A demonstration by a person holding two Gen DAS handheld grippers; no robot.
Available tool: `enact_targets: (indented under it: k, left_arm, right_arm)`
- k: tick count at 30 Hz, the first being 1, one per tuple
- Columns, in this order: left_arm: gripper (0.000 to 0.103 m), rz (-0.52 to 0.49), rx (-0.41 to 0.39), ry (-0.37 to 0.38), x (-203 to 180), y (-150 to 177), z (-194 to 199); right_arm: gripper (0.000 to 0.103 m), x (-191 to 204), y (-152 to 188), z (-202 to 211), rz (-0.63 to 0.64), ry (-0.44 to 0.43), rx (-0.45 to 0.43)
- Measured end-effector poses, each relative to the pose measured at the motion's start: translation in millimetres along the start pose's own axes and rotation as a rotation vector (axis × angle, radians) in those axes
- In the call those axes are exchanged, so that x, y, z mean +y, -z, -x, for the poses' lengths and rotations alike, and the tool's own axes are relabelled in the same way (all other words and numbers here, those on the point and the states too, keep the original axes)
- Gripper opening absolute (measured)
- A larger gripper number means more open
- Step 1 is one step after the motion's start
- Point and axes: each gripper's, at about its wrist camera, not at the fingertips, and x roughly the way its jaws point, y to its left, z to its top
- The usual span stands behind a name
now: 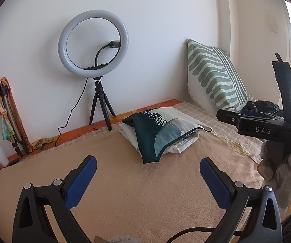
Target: Fold small clothes
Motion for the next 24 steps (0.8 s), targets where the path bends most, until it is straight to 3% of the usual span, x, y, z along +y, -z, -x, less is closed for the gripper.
enact_targets:
  k: [9,24]
  left_arm:
    - [0.103,0.022,0.028,0.006,3.7,16.5,-1.9]
    - [0.103,0.018,0.027,-0.022,7.2,25.2,1.2]
  right_arm:
    - [0.103,14.4,25.6,-8.8,0.003,0.014,0.009]
    - [0.103,6.9,33.0,-18.2,-0.049,0.023,0.023]
